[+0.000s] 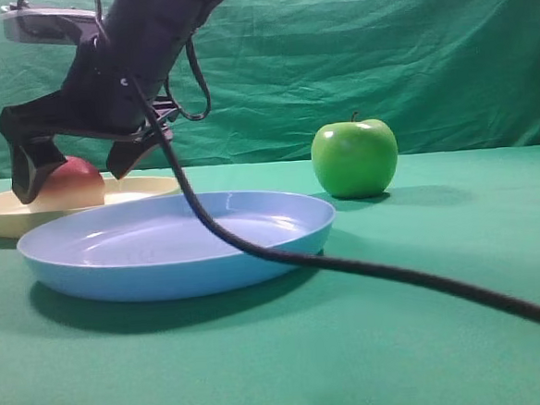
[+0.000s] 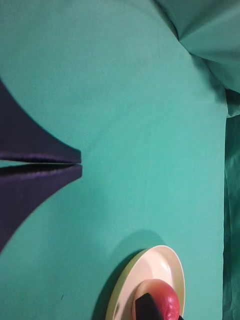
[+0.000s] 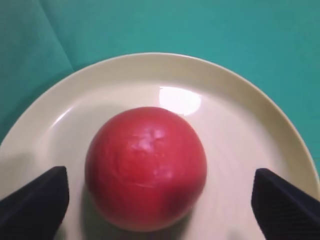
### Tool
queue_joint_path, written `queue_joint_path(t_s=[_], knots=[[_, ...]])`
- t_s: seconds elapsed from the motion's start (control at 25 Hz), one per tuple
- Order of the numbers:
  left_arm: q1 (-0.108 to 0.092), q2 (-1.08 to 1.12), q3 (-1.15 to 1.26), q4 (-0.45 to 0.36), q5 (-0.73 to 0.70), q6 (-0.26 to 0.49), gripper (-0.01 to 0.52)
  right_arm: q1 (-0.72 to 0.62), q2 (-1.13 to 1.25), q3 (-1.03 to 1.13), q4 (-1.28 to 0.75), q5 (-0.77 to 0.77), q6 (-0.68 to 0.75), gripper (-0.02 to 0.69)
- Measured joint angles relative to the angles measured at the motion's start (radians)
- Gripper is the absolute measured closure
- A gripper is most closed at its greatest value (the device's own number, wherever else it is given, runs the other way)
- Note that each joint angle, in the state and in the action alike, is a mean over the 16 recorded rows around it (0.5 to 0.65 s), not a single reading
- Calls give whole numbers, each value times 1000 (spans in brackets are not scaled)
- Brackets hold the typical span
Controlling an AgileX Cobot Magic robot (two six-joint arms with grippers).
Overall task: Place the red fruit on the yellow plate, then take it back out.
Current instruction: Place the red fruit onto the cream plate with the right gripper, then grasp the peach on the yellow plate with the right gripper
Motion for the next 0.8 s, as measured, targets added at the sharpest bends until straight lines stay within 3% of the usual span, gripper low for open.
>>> queue_joint_path(t_s=[0.48,0.6,0.8], knots=[[0,0,0,0,0,0,514,-62,-301,-23,-74,360,156,597],[0,0,0,0,0,0,514,-67,-394,-9,-99,425,211,651],[0,0,0,0,0,0,514,-70,-565,65,-130,473,286,665]])
